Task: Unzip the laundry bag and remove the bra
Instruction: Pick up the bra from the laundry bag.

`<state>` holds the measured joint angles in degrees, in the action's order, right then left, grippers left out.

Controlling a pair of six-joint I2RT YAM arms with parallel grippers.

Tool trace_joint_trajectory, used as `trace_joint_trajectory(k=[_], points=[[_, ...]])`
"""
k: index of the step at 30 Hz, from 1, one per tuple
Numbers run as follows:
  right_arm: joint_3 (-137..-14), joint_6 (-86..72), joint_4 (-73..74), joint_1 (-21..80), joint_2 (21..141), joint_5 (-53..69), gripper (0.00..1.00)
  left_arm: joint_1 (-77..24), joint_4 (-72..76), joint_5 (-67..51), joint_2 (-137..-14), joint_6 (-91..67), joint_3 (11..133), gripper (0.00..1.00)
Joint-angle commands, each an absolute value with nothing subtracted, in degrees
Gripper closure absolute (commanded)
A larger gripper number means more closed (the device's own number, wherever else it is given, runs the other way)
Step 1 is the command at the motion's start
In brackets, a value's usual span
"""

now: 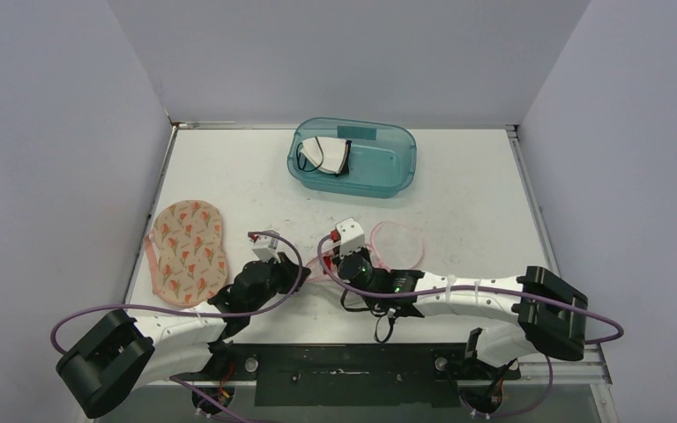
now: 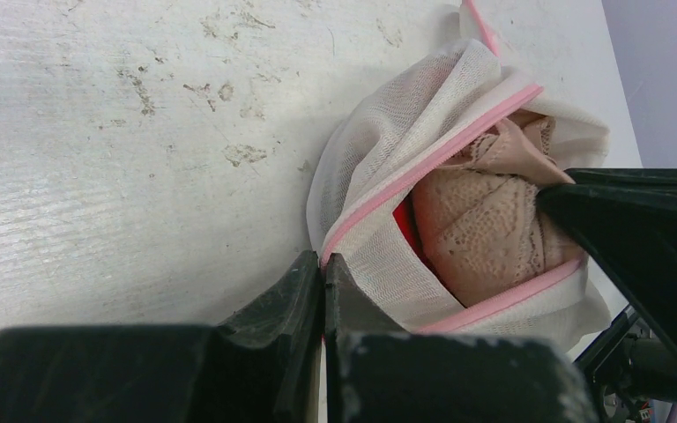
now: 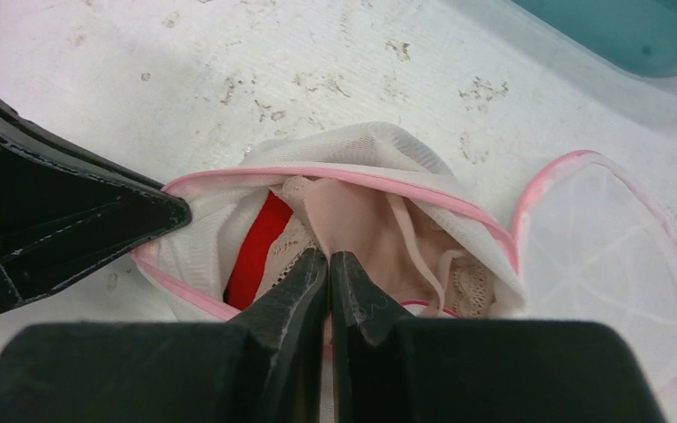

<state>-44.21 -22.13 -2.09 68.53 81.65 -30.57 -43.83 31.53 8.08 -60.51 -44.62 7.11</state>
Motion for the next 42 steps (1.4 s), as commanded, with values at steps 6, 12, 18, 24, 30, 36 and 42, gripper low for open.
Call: trace_joint_trajectory(k=[6,12,18,24,30,36,42], points=[[-39.42,-25.56,-3.47,64.29,73.34,-23.95,0.95,-43.9,36.02,7.16,-62.17,-43.99,6.93,1.0],[-41.75,-24.91,-2.22,64.93,72.82,-17.76,0.58,-43.98,40.5,4.94,-62.8,-43.84,6.48,1.0],[-44.2,-25.23,-0.57,65.43,73.46,-15.78,0.35,-44.65,40.93,4.65,-62.02,-42.28,6.79,1.0],[-47.48,-23.53,1.95,67.28,77.34,-17.34,0.24,-45.59,41.11,5.36,-61.83,-41.77,6.88,1.0],[-50.39,-22.98,5.05,67.39,82.52,-19.66,0.23,-46.35,41.18,5.86,-61.95,-41.84,6.87,1.0],[-51.29,-23.1,5.69,67.7,85.06,-21.34,0.24,-46.58,41.13,5.99,-61.62,-41.78,6.87,1.0],[-51.24,-23.31,5.03,67.61,86.07,-22.68,0.36,-46.67,40.71,5.91,-61.29,-41.8,7.12,1.0]])
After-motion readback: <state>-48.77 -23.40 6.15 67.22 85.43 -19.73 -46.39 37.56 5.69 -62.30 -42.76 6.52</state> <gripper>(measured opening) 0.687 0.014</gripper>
